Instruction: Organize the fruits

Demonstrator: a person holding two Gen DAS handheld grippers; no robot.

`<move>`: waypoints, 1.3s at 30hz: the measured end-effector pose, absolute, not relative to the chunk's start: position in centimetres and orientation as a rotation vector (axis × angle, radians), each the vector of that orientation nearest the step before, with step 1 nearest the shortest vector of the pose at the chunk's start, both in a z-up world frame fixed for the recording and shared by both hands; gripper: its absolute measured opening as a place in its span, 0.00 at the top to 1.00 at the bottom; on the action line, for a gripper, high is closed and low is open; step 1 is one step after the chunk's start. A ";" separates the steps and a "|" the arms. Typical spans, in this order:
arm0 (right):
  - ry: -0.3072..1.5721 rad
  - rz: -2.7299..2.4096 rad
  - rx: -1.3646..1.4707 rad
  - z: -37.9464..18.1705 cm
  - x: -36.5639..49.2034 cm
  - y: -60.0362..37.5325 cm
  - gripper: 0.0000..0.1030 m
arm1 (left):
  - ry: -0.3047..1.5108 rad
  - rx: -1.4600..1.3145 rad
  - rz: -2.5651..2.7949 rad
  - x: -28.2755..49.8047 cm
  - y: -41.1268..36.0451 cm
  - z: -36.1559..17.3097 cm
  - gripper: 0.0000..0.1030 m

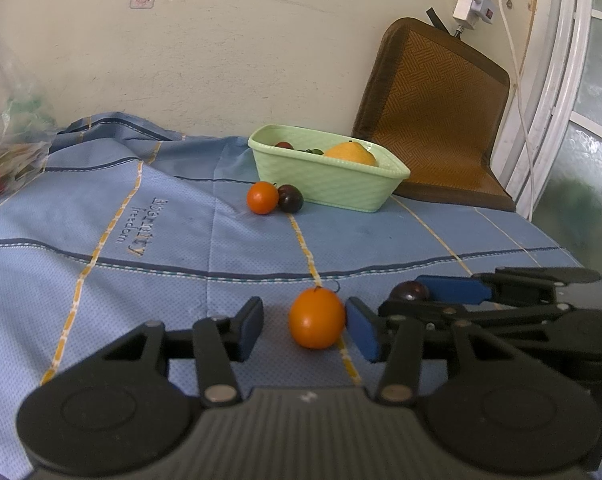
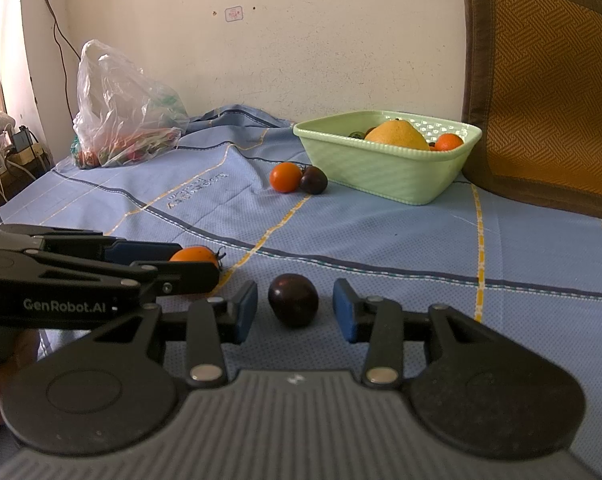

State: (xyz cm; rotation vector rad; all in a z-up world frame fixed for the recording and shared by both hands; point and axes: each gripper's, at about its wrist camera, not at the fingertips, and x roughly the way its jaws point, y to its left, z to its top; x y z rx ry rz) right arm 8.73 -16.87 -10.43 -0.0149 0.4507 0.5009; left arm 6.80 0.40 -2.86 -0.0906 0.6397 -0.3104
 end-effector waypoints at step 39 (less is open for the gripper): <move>0.452 0.504 -0.013 -10.5 8.8 -16.9 0.56 | 0.643 -0.095 -0.307 6.8 0.6 -2.8 0.51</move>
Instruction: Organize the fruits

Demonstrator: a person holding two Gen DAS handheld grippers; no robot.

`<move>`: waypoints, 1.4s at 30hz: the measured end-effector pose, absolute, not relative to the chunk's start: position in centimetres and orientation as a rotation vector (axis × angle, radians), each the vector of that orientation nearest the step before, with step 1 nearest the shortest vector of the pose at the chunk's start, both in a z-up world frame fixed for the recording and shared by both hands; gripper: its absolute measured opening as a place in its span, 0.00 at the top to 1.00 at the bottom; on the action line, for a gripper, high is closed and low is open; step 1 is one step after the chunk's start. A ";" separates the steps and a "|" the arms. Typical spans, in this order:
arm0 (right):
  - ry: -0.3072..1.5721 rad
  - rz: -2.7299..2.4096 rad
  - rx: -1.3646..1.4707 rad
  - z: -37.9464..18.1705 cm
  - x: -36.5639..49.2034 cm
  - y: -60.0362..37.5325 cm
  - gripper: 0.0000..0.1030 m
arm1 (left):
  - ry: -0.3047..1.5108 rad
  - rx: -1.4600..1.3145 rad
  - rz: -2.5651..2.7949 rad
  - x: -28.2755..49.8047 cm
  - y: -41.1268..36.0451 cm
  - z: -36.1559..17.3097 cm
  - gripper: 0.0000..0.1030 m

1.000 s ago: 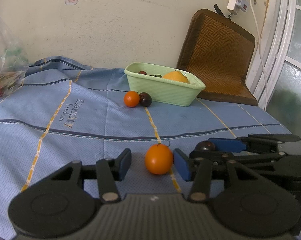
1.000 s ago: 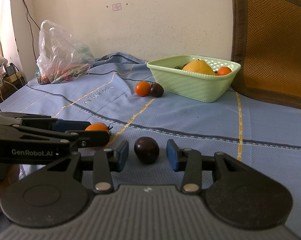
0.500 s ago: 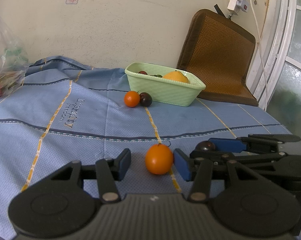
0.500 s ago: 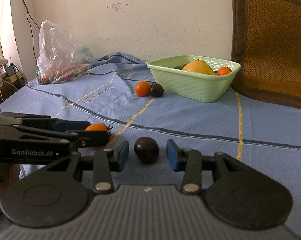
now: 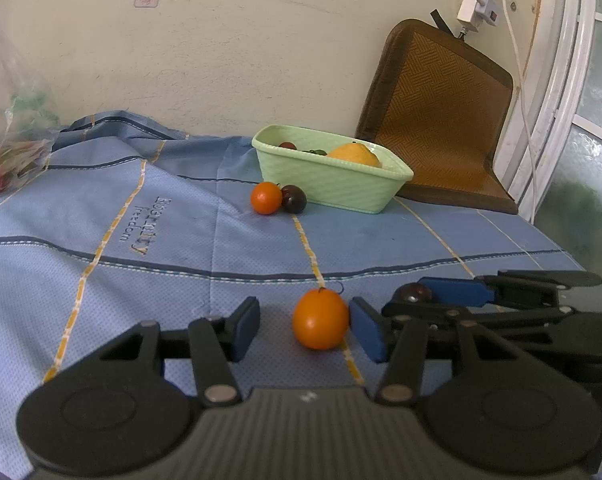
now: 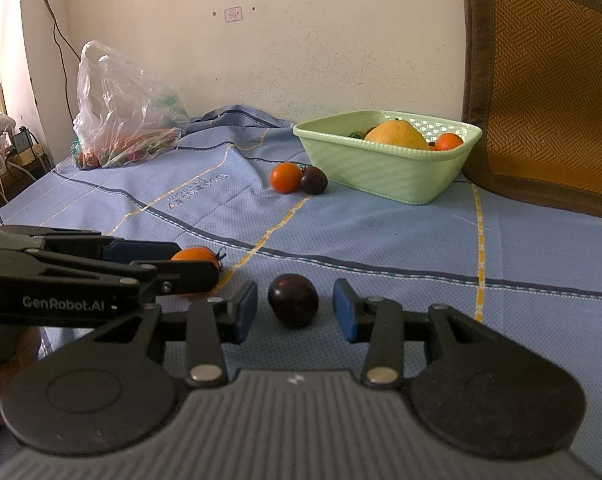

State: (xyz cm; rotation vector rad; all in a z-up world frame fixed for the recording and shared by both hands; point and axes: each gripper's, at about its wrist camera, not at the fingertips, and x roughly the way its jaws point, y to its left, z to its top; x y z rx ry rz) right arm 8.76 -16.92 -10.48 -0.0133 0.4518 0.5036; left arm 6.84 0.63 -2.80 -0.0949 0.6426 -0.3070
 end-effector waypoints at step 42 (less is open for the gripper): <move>0.453 0.507 -0.012 -10.5 8.9 -17.0 0.56 | 0.647 -0.100 -0.309 6.9 0.8 -2.8 0.49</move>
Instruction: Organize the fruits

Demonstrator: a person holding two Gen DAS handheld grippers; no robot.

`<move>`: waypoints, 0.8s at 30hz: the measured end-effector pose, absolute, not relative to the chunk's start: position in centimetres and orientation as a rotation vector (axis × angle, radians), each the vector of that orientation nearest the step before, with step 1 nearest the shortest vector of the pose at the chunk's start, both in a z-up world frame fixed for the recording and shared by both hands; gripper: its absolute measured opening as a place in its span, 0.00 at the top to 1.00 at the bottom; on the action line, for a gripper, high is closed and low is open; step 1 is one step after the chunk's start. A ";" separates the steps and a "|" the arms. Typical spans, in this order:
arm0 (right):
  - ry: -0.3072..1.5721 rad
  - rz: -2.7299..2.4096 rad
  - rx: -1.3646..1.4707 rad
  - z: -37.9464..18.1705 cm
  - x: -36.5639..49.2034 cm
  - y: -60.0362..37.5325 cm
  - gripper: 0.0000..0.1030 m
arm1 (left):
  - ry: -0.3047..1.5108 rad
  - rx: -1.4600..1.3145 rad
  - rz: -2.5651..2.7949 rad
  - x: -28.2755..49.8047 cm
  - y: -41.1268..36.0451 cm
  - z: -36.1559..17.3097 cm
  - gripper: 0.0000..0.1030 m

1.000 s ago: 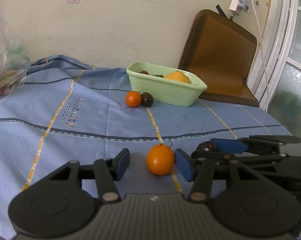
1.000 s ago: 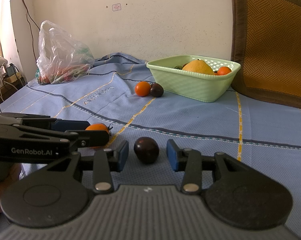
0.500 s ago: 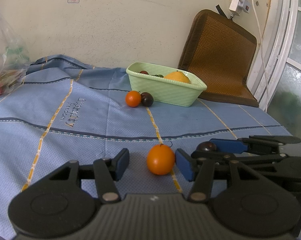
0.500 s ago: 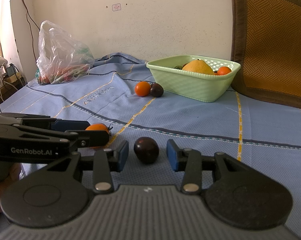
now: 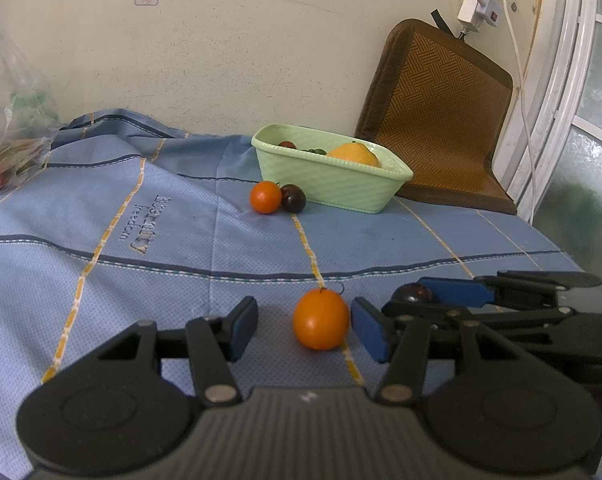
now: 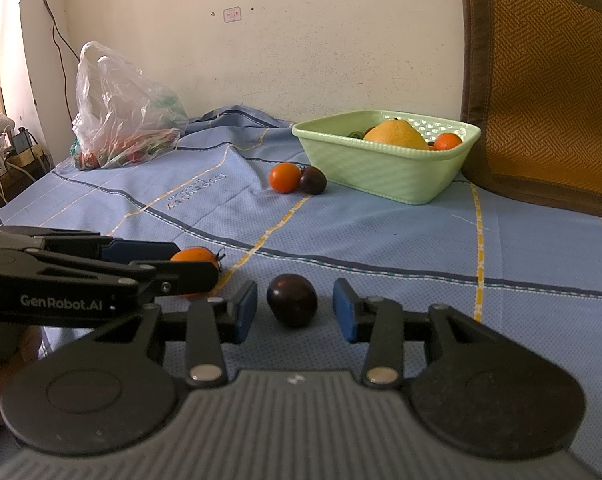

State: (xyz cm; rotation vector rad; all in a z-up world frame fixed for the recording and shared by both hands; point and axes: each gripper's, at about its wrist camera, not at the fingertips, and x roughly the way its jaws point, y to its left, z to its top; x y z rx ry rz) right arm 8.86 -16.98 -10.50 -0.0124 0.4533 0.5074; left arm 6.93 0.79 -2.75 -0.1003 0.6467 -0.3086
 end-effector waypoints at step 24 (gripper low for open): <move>0.452 0.490 -0.011 -10.5 8.5 -17.2 0.56 | 0.652 -0.106 -0.326 6.9 0.7 -2.8 0.40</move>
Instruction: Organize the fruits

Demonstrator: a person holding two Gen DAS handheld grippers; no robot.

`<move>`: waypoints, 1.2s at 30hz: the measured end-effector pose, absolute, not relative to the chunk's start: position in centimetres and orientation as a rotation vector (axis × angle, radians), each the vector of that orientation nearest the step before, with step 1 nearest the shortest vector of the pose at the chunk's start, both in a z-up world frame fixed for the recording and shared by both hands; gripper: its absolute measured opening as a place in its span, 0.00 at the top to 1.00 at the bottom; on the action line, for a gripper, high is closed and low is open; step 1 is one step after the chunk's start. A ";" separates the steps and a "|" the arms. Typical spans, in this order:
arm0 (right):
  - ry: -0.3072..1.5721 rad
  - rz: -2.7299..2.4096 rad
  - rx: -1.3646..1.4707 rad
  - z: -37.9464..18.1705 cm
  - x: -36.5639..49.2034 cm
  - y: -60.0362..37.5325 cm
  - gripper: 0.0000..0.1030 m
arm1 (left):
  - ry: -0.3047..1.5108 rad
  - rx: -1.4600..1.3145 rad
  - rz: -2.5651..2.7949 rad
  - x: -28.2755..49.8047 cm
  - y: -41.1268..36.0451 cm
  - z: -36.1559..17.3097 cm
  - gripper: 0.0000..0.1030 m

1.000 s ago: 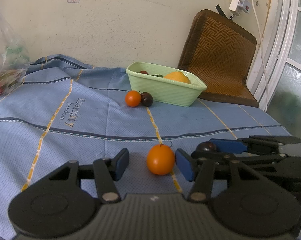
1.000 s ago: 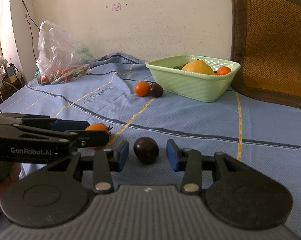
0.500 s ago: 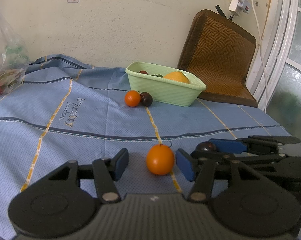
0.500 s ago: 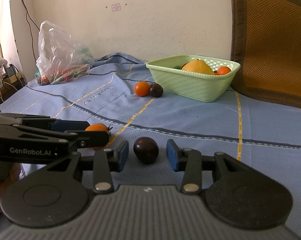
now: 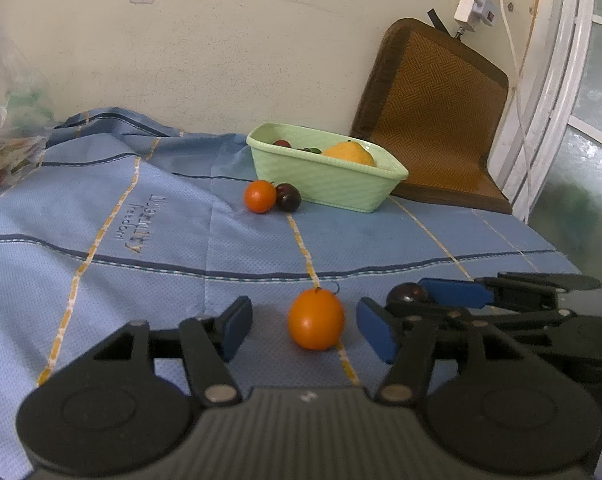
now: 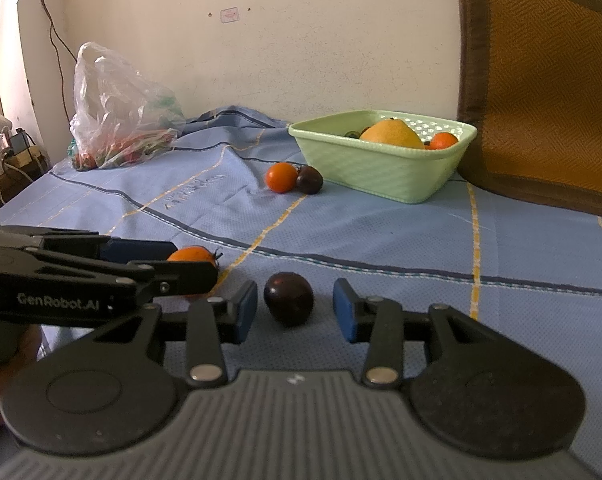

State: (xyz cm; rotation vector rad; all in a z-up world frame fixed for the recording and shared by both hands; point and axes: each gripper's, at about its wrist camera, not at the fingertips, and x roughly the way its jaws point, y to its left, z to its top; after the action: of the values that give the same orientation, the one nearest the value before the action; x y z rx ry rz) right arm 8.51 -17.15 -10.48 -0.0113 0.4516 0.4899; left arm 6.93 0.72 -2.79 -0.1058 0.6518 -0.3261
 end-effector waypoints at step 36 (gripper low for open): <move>0.330 0.359 0.182 -4.9 21.3 -22.0 0.71 | 0.666 -0.196 -0.361 24.1 -2.0 3.1 0.70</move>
State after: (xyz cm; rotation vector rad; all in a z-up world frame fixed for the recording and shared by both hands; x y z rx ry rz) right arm 21.32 -22.00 -4.90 0.1818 0.3304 0.3594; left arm 24.06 -2.01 3.11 -0.1964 0.6663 -0.3615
